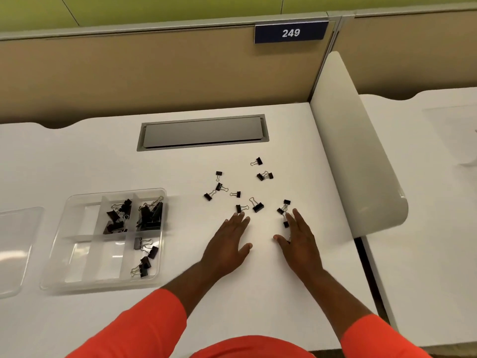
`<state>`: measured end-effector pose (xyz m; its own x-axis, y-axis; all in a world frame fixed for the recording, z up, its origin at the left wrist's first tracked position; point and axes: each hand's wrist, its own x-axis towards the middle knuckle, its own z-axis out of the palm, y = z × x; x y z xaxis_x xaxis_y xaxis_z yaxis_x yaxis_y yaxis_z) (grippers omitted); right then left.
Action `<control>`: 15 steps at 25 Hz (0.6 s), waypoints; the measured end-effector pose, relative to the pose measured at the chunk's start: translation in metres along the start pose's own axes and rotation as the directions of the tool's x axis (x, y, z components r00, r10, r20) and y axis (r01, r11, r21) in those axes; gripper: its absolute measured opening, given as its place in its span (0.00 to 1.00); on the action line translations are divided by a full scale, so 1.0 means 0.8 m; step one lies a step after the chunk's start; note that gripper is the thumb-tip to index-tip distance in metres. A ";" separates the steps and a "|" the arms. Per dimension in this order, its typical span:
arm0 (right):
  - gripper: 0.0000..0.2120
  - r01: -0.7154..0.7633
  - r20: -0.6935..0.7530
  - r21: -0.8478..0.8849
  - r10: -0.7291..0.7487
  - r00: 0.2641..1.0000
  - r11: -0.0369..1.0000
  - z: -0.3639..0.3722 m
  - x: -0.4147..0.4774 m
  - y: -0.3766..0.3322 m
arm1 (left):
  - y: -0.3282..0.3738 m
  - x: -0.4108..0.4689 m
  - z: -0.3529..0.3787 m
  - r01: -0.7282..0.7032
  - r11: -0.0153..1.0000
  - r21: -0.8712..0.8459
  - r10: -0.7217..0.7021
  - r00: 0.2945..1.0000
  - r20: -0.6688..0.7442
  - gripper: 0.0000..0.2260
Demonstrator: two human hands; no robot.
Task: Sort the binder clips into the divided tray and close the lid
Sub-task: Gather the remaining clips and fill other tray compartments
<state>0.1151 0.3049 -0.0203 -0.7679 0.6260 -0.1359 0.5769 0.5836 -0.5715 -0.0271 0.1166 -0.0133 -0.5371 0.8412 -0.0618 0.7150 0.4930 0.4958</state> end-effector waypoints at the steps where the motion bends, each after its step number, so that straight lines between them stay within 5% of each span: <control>1: 0.33 -0.008 -0.002 0.010 0.008 1.000 1.000 0.001 0.006 0.002 | 0.000 0.012 0.001 -0.003 1.000 -0.010 0.003 1.000 -0.001 0.30; 15: 0.19 -0.017 -0.134 0.095 0.030 0.991 0.995 0.010 0.040 0.024 | -0.026 0.127 0.019 -0.165 0.986 0.016 0.165 0.986 -0.003 0.24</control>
<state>0.0990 0.3318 -0.0421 -0.7062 0.7067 -0.0429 0.5607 0.5212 -0.6434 -0.0897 0.1951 -0.0431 -0.4131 0.9104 0.0236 0.8007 0.3507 0.4856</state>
